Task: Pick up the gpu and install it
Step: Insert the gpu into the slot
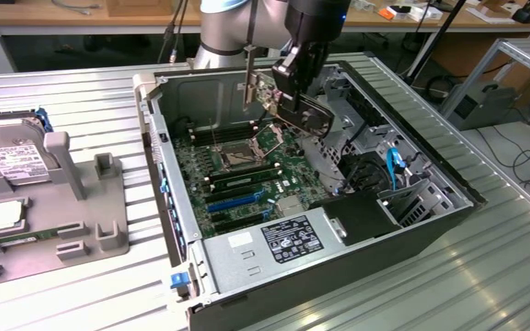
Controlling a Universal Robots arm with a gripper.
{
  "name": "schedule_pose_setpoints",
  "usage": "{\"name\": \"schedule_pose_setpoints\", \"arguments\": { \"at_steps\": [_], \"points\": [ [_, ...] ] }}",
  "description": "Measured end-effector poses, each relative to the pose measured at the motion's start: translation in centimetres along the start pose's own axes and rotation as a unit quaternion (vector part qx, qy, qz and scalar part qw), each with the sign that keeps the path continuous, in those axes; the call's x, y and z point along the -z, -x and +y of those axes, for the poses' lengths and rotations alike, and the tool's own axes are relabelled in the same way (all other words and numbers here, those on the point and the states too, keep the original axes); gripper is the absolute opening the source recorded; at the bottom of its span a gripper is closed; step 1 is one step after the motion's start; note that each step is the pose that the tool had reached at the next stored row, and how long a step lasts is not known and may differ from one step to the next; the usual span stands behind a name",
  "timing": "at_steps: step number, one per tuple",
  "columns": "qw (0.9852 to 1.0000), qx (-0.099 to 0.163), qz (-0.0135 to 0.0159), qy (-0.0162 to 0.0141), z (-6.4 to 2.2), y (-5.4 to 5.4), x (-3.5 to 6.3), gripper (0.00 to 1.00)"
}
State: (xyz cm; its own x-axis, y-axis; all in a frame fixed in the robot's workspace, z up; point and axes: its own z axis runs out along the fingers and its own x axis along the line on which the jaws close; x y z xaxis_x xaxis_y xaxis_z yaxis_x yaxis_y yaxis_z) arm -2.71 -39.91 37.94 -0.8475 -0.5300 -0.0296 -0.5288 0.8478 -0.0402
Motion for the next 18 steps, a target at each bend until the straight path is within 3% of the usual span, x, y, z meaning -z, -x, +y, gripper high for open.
{"name": "schedule_pose_setpoints", "arguments": {
  "at_steps": [7, 12, 18],
  "points": [
    [0.9989, 0.046, -0.0019, 0.0014, 0.00, 0.00, -0.01, 0.27],
    [0.9966, 0.082, -0.0033, 0.0025, 0.00, 0.00, -0.01, 0.27],
    [0.9924, 0.123, -0.0050, 0.0037, 0.00, 0.00, -0.01, 0.27]
  ]
}}
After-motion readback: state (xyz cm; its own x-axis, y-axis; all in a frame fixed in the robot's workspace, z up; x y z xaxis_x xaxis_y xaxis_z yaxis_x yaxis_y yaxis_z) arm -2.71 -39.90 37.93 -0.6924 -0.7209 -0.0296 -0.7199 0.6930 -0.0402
